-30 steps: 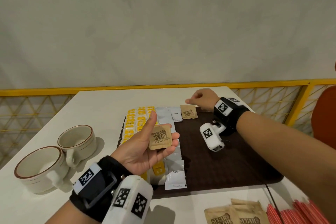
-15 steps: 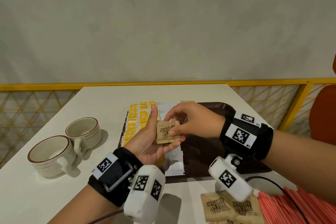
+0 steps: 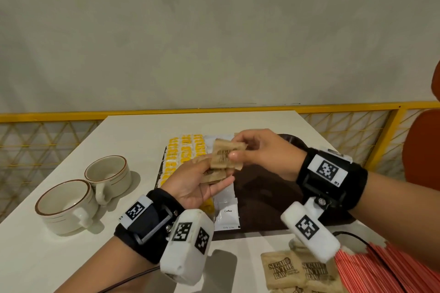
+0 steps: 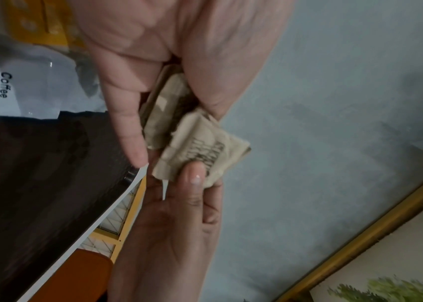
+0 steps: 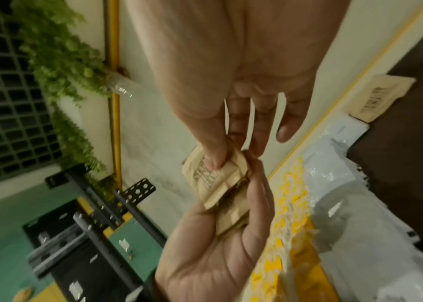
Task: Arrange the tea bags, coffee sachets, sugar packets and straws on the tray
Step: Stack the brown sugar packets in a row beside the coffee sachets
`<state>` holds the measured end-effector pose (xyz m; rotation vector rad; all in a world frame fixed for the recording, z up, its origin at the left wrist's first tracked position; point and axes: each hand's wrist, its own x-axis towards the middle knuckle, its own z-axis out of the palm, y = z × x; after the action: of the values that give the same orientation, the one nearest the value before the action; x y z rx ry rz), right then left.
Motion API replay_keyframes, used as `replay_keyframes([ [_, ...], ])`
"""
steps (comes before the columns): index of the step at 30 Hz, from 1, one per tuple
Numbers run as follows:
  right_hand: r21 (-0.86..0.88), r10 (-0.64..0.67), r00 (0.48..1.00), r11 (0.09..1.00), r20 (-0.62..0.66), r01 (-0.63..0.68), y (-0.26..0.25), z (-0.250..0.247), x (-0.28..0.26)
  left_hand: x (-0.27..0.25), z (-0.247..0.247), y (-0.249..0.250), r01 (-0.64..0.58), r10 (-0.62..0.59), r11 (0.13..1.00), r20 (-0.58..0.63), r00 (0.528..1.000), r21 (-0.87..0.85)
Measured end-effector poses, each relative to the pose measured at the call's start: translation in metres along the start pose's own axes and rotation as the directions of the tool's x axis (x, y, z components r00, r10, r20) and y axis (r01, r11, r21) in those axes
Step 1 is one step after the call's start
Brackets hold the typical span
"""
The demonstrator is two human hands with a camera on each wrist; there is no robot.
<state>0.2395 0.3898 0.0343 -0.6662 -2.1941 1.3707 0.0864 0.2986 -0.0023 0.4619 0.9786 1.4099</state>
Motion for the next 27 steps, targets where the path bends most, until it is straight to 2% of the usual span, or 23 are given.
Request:
replay_keyframes([
  [2,0.251,0.088,0.994,0.966,-0.059,-0.071,0.002,-0.012,0.004,0.008,-0.002,0.006,-0.032,0.035,0.998,-0.046,0.998,0.047],
  [3,0.338,0.131,0.987,0.937,-0.095,-0.092,0.005,-0.02,0.008,0.014,-0.002,0.011,-0.053,0.062,0.991,-0.063,0.996,0.127],
  [5,0.38,0.229,0.96,0.912,-0.164,-0.153,0.017,-0.037,0.022,0.029,0.0,0.025,-0.1,0.14,0.923,-0.082,0.987,0.371],
  [7,0.314,0.324,0.928,0.914,-0.185,-0.257,0.036,-0.052,0.038,0.047,0.008,0.037,-0.126,0.205,0.788,-0.065,0.977,0.603],
  [10,0.166,0.452,0.874,0.889,-0.176,-0.426,0.068,-0.064,0.059,0.082,0.021,0.048,-0.089,0.23,0.523,-0.04,0.972,0.848],
  [14,0.047,0.508,0.827,0.857,-0.241,-0.513,0.096,-0.066,0.084,0.128,0.033,0.051,-0.026,0.212,0.221,-0.022,0.977,0.975],
  [16,-0.06,0.499,0.818,0.843,-0.287,-0.535,0.106,-0.067,0.094,0.147,0.037,0.048,-0.006,0.203,0.106,-0.016,0.979,0.994],
  [18,-0.141,0.478,0.822,0.832,-0.309,-0.537,0.113,-0.068,0.102,0.163,0.039,0.045,0.002,0.197,0.035,-0.009,0.98,0.999],
  [21,-0.126,0.471,0.83,0.843,-0.301,-0.524,0.119,-0.069,0.11,0.177,0.042,0.042,0.013,0.198,-0.042,-0.004,0.98,0.999],
  [23,-0.096,0.472,0.827,0.849,-0.307,-0.52,0.12,-0.069,0.112,0.182,0.043,0.041,0.019,0.194,-0.059,-0.007,0.981,0.998],
  [27,-0.002,0.487,0.821,0.86,-0.299,-0.51,0.122,-0.072,0.11,0.185,0.042,0.037,0.027,0.177,-0.032,-0.021,0.984,0.999],
])
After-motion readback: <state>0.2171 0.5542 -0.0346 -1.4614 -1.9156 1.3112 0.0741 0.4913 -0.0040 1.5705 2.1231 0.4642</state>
